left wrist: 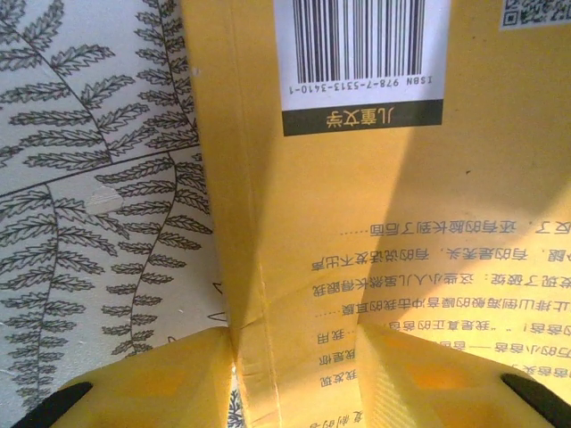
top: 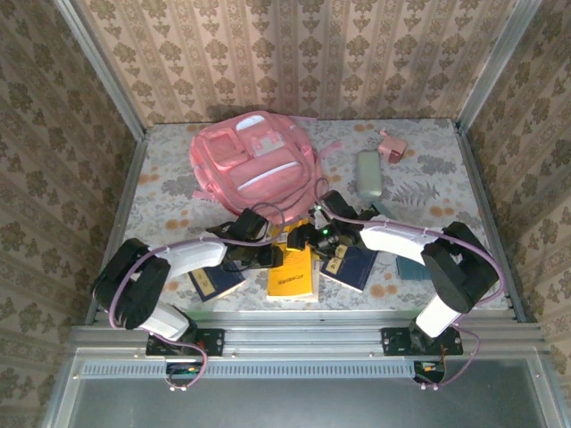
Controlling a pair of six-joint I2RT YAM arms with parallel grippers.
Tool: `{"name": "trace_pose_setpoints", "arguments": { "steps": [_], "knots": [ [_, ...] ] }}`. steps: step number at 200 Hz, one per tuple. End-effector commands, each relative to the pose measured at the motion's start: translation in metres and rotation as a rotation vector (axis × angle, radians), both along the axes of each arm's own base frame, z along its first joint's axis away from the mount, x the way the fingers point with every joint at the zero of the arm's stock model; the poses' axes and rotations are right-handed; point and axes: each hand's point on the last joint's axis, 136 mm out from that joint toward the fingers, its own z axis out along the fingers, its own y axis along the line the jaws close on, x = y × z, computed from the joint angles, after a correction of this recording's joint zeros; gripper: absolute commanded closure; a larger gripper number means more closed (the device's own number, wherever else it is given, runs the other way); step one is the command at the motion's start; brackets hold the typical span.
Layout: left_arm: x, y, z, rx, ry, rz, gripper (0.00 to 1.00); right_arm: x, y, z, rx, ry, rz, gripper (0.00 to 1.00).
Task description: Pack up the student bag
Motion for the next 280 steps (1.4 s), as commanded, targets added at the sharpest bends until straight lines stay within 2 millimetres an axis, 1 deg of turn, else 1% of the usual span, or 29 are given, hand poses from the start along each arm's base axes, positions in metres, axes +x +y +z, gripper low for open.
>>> {"name": "trace_pose_setpoints", "arguments": {
  "steps": [1,14,22,43,56,73,84,101,120,142,153,165,170,172,175,195,211,214,224,239,260,280],
  "knots": [
    [0.001,-0.017,0.016,-0.081,-0.003,-0.031,0.59,-0.005,0.018,-0.001,0.078,0.001,0.051,0.28],
    [0.001,-0.017,0.017,-0.083,-0.004,-0.031,0.59,-0.004,0.015,-0.012,0.051,0.01,0.039,0.29],
    [0.002,-0.016,0.018,-0.077,-0.004,-0.027,0.59,-0.003,0.013,-0.015,0.038,0.007,0.032,0.3],
    [0.003,-0.012,0.021,-0.068,-0.017,-0.018,0.59,0.001,-0.001,-0.019,-0.022,-0.016,-0.004,0.39],
    [0.005,-0.006,0.024,-0.06,-0.021,-0.003,0.59,0.004,-0.012,-0.02,-0.067,-0.032,-0.029,0.49],
    [0.009,0.006,0.028,-0.048,-0.032,0.037,0.58,0.004,-0.021,-0.015,-0.08,-0.041,-0.045,0.65],
    [0.012,0.015,0.033,-0.05,-0.041,0.071,0.57,0.004,-0.022,-0.008,-0.07,-0.056,-0.042,0.73],
    [0.017,0.03,0.045,-0.077,-0.054,0.128,0.55,0.003,-0.023,0.004,-0.057,-0.073,-0.038,0.9],
    [0.02,0.041,0.061,-0.121,-0.077,0.169,0.53,0.002,-0.019,0.02,-0.016,-0.092,-0.025,1.0],
    [0.021,0.046,0.078,-0.168,-0.1,0.177,0.52,0.001,-0.014,0.045,0.036,-0.125,-0.009,1.0],
    [0.021,0.047,0.084,-0.184,-0.103,0.175,0.51,0.001,-0.013,0.058,0.059,-0.141,-0.006,1.0],
    [0.021,0.047,0.089,-0.212,-0.102,0.174,0.5,0.0,-0.01,0.079,0.106,-0.171,0.001,1.0],
    [0.021,0.046,0.091,-0.228,-0.101,0.173,0.49,0.0,-0.009,0.082,0.117,-0.171,0.003,1.0],
    [0.022,0.046,0.092,-0.235,-0.101,0.172,0.49,-0.001,-0.009,0.093,0.136,-0.191,0.003,1.0],
    [0.022,0.044,0.093,-0.247,-0.101,0.17,0.49,-0.001,-0.009,0.101,0.151,-0.203,0.003,1.0],
    [0.024,0.034,0.108,-0.347,-0.104,0.151,0.47,-0.005,-0.007,0.137,0.22,-0.249,0.011,1.0],
    [0.027,0.022,0.125,-0.444,-0.121,0.129,0.45,-0.006,-0.007,0.164,0.274,-0.281,0.016,1.0],
    [0.025,0.017,0.131,-0.478,-0.111,0.111,0.44,-0.005,-0.006,0.17,0.284,-0.288,0.016,1.0],
    [0.026,0.009,0.146,-0.556,-0.12,0.086,0.43,-0.006,-0.006,0.185,0.314,-0.305,0.017,1.0],
    [0.027,0.0,0.169,-0.662,-0.141,0.065,0.4,-0.005,-0.006,0.205,0.366,-0.324,0.013,1.0],
    [0.026,-0.007,0.206,-0.804,-0.197,0.031,0.3,-0.002,-0.005,0.222,0.427,-0.333,0.003,1.0],
    [0.023,-0.009,0.228,-0.884,-0.223,0.024,0.23,0.0,-0.004,0.229,0.473,-0.328,0.0,1.0]
  ]
}}
